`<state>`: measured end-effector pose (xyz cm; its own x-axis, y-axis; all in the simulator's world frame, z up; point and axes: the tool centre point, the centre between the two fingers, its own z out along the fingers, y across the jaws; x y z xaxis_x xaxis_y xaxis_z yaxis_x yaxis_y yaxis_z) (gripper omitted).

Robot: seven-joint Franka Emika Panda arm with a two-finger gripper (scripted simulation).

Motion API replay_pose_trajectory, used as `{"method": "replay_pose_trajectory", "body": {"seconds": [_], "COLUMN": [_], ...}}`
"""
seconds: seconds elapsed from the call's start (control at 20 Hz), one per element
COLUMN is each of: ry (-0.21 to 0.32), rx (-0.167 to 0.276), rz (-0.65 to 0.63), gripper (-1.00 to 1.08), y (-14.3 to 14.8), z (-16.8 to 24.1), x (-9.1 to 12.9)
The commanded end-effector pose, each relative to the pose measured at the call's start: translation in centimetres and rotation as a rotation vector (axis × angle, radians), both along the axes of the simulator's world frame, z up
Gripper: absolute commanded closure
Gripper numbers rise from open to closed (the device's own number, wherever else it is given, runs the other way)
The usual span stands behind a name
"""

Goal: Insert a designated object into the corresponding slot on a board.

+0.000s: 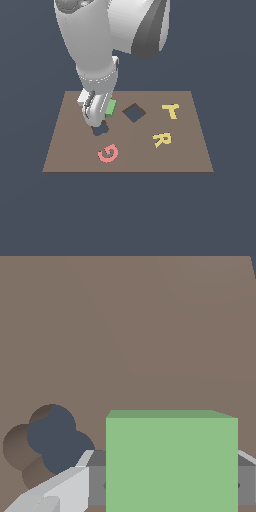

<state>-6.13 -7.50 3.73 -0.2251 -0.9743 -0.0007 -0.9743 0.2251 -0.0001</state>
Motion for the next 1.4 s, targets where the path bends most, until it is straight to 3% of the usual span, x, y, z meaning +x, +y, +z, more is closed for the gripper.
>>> {"method": "replay_pose_trajectory", "body": {"seconds": [0.0,0.65,1.35], "ry": [-0.001,-0.001,-0.001], "rx": [0.0,0.001,0.001], "rz": [-0.083,-0.442,-0.628], "gripper": [1.08,1.08,1.08], "y": [1.2,6.8,9.6], "z": [0.1,0.2,0.3], "x": [-0.3,-0.2,0.8]}}
